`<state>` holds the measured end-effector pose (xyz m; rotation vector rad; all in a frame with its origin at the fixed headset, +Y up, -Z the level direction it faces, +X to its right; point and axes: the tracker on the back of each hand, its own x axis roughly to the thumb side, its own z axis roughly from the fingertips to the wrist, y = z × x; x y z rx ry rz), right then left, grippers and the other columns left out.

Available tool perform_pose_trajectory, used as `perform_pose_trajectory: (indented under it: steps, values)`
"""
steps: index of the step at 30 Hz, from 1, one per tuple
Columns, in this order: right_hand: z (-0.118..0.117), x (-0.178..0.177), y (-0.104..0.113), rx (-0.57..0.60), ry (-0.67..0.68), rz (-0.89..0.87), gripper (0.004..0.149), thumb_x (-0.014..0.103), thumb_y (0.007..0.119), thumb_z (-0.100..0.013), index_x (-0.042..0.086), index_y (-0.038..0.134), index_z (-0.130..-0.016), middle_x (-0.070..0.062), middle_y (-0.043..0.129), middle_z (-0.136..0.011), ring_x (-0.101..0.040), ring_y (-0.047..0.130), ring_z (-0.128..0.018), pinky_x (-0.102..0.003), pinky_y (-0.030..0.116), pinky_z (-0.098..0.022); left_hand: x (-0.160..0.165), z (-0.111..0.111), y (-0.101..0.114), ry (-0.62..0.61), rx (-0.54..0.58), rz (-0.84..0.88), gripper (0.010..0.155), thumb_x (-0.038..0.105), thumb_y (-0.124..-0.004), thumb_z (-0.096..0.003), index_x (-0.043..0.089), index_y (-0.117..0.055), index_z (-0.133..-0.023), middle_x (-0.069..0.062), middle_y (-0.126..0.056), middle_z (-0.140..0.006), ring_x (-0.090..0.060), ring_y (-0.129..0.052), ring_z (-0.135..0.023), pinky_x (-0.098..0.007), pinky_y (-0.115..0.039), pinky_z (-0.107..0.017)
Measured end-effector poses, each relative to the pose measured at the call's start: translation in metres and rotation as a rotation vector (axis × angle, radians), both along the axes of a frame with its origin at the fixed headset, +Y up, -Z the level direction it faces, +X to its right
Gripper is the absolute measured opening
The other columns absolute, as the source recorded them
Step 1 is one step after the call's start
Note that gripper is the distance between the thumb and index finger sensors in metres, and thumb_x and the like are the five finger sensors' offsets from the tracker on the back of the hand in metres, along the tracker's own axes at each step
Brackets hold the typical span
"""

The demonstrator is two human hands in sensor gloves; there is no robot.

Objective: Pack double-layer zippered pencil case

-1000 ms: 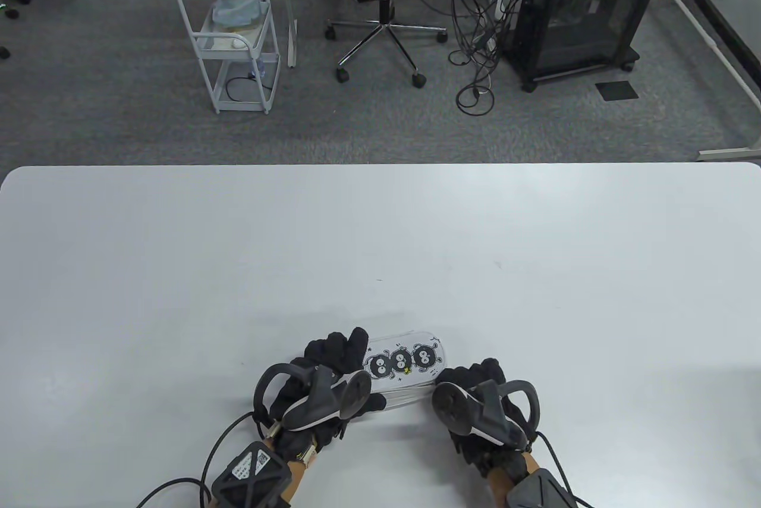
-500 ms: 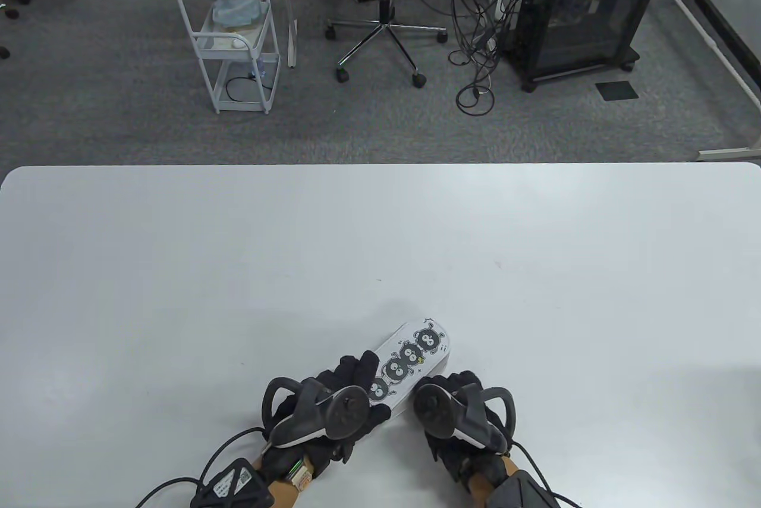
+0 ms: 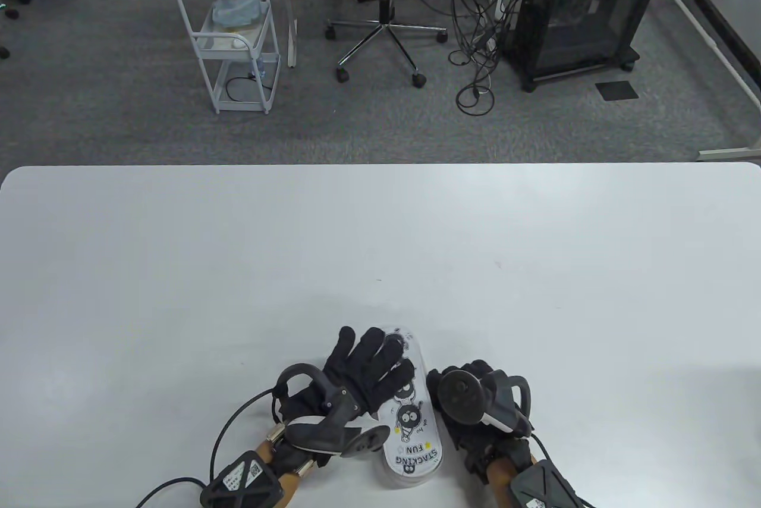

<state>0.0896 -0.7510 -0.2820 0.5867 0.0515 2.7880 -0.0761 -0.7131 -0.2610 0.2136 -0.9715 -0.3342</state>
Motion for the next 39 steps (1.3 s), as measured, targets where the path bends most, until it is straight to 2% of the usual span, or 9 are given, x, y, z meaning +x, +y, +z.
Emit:
perform_pose_trajectory:
  steps: [6, 12, 16, 19, 22, 25, 29, 33, 39]
  values:
    - [0.0, -0.011, -0.001, -0.012, 0.098, 0.071, 0.047, 0.036, 0.068, -0.042, 0.024, 0.075, -0.086, 0.001, 0.091, -0.072, -0.027, 0.087, -0.072, -0.054, 0.052, -0.07, -0.003, -0.015, -0.02, -0.011, -0.306, -0.011, 0.119, 0.094, -0.064, -0.01, 0.042, 0.002, -0.094, -0.004, -0.044, -0.116, -0.039, -0.046, -0.113, -0.066, -0.039, -0.078]
    - [0.001, 0.003, 0.005, 0.068, 0.104, 0.127, 0.046, 0.038, 0.068, -0.038, 0.027, 0.078, -0.082, 0.002, 0.093, -0.07, -0.026, 0.089, -0.071, -0.055, 0.053, -0.07, -0.012, -0.023, -0.02, 0.082, -0.228, -0.001, 0.116, 0.098, -0.057, -0.0099, 0.042, -0.012, -0.1, 0.0, -0.055, -0.113, -0.034, -0.059, -0.109, -0.06, -0.049, -0.078]
    - [-0.005, 0.039, 0.011, 0.117, -0.012, 0.138, 0.045, 0.038, 0.068, -0.038, 0.027, 0.08, -0.08, 0.003, 0.093, -0.068, -0.025, 0.09, -0.069, -0.055, 0.053, -0.07, -0.04, -0.041, -0.02, 0.352, -0.221, 0.039, 0.109, 0.097, -0.052, -0.0181, 0.037, -0.024, -0.105, -0.007, -0.059, -0.11, -0.037, -0.066, -0.103, -0.061, -0.051, -0.076]
    - [-0.008, 0.044, 0.011, 0.062, -0.055, 0.009, 0.045, 0.036, 0.071, -0.038, 0.023, 0.081, -0.081, -0.002, 0.093, -0.068, -0.029, 0.087, -0.07, -0.057, 0.05, -0.07, -0.049, -0.042, -0.022, 0.298, -0.346, 0.107, 0.101, 0.09, -0.057, -0.026, 0.035, -0.027, -0.105, -0.006, -0.053, -0.113, -0.036, -0.061, -0.105, -0.063, -0.046, -0.077]
    - [-0.007, 0.045, 0.015, 0.223, -0.096, 0.169, 0.045, 0.039, 0.069, -0.038, 0.027, 0.081, -0.08, 0.003, 0.094, -0.067, -0.025, 0.09, -0.068, -0.055, 0.053, -0.07, -0.061, -0.04, -0.021, 0.289, -0.358, 0.058, 0.096, 0.088, -0.057, -0.0309, 0.039, -0.023, -0.105, 0.0, -0.046, -0.117, -0.036, -0.06, -0.109, -0.066, -0.043, -0.077]
    - [-0.009, 0.044, 0.014, 0.204, -0.153, 0.144, 0.045, 0.038, 0.069, -0.039, 0.024, 0.08, -0.081, 0.001, 0.093, -0.066, -0.027, 0.089, -0.068, -0.055, 0.051, -0.07, -0.066, -0.04, -0.022, 0.324, -0.394, 0.187, 0.096, 0.089, -0.061, -0.0304, 0.036, -0.033, -0.105, -0.005, -0.059, -0.11, -0.033, -0.075, -0.098, -0.052, -0.066, -0.069]
    - [-0.007, 0.043, 0.017, 0.232, -0.231, 0.201, 0.045, 0.038, 0.069, -0.04, 0.021, 0.08, -0.081, 0.001, 0.094, -0.062, -0.026, 0.09, -0.063, -0.054, 0.055, -0.068, -0.057, -0.039, -0.023, 0.41, -0.284, 0.169, 0.098, 0.095, -0.051, -0.0303, 0.034, -0.034, -0.106, -0.008, -0.068, -0.102, -0.031, -0.085, -0.086, -0.045, -0.077, -0.058]
    - [-0.002, 0.038, 0.02, 0.233, -0.258, 0.197, 0.046, 0.038, 0.069, -0.041, 0.017, 0.081, -0.08, 0.001, 0.095, -0.058, -0.026, 0.091, -0.06, -0.053, 0.057, -0.066, -0.055, -0.043, -0.024, 0.504, -0.308, 0.212, 0.099, 0.096, -0.05, -0.0305, 0.033, -0.035, -0.106, -0.009, -0.069, -0.1, -0.032, -0.085, -0.084, -0.043, -0.078, -0.055]
    - [0.022, -0.002, 0.026, 0.261, -0.108, 0.264, 0.048, 0.036, 0.071, -0.041, 0.005, 0.082, -0.075, -0.002, 0.096, -0.054, -0.027, 0.093, -0.055, -0.053, 0.06, -0.065, -0.052, -0.044, -0.023, 0.511, -0.247, 0.191, 0.1, 0.096, -0.049, -0.0306, 0.031, -0.037, -0.106, -0.011, -0.072, -0.098, -0.033, -0.088, -0.081, -0.044, -0.08, -0.052]
